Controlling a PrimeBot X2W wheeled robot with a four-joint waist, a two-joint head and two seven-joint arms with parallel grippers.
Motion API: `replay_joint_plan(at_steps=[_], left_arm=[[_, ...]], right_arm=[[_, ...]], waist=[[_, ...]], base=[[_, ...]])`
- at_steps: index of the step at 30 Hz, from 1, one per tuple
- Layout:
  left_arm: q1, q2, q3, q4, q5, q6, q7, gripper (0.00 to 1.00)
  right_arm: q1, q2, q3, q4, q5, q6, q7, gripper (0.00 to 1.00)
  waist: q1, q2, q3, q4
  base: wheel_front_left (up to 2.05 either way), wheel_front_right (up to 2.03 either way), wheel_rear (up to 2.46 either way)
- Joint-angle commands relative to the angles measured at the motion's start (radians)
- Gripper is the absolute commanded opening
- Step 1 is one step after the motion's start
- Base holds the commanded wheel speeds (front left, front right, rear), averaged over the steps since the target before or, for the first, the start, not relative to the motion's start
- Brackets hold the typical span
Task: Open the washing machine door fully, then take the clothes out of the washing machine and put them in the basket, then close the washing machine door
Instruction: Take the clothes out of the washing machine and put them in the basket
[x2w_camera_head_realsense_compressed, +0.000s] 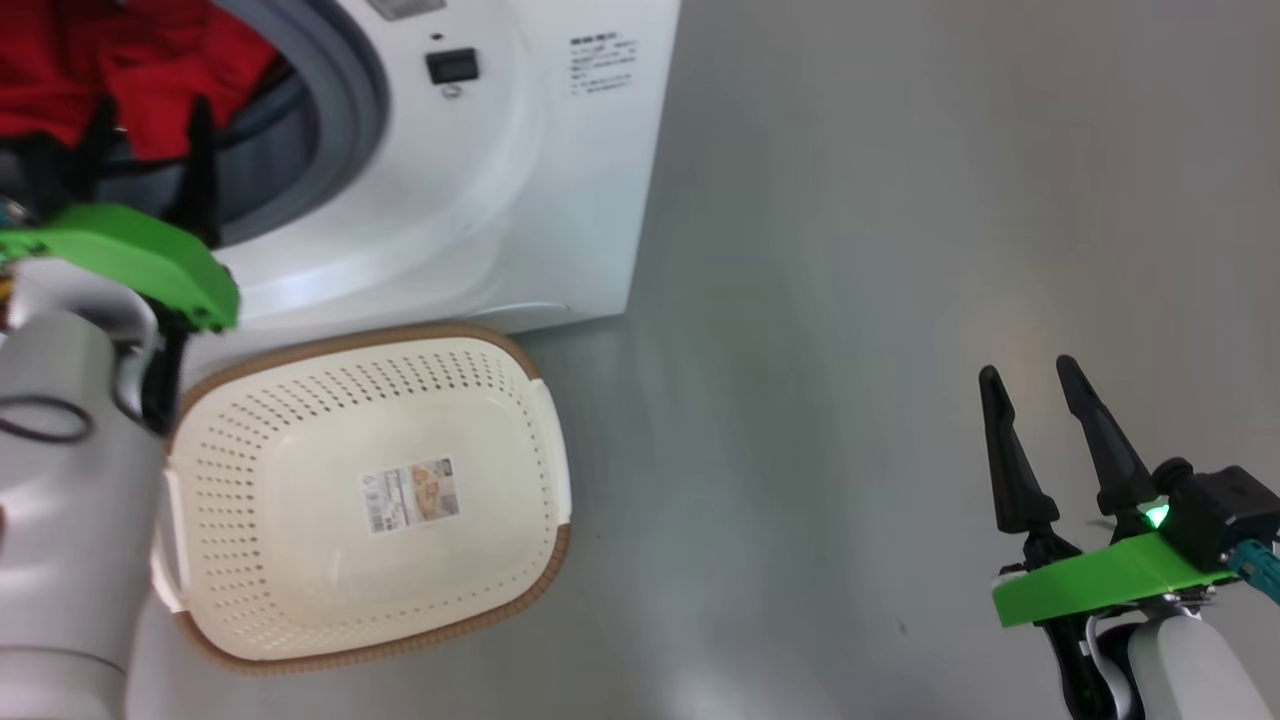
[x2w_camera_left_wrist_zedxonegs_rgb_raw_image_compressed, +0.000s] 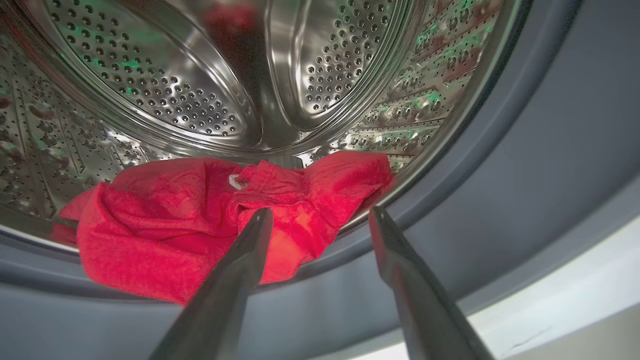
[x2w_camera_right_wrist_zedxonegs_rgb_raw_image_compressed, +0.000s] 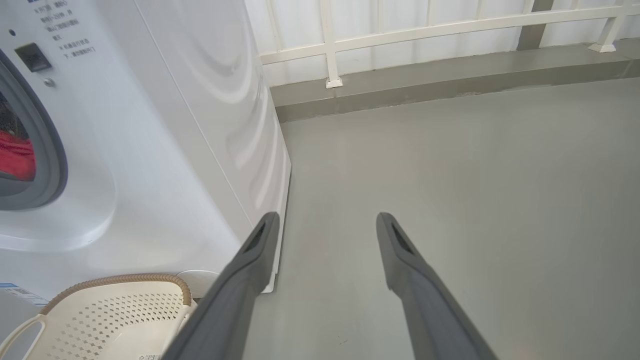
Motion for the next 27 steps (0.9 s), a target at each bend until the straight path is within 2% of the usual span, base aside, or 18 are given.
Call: replay_joint_plan(at_steps=[1, 8, 19, 27], left_arm=[[-0.024, 0.055, 0.015, -0.009, -0.01, 0.002, -0.005, 1.0], [-0.128, 0.113, -0.013, 0.084, -0.035, 0.002, -0.005, 1.0], [-0.196, 0.198, 0.024, 0.133, -0.042, 0.014, -0.005, 1.0], [-0.207, 0.199, 0.015, 0.162, -0.038, 0.007, -0.005, 1.0]], right_arm=[[-0.015, -0.006, 0.025, -0.026, -0.002, 0.007, -0.006, 1.0], [-0.045, 0.001, 0.053, -0.03, -0.001, 0.007, -0.006, 1.0], [-0.068, 0.006, 0.087, -0.049, 0.004, 0.007, -0.006, 1.0], [-0.071, 0.008, 0.094, -0.055, 0.003, 0.007, -0.006, 1.0]], waist=[[0.0, 0.0, 0.034, -0.03], [0.0, 0.0, 0.095, -0.065], [0.0, 0.0, 0.17, -0.112], [0.0, 0.0, 0.178, -0.12]], base=[[0.0, 0.0, 0.0], [0.0, 0.0, 0.0], [0.0, 0.0, 0.0], [0.0, 0.0, 0.0]])
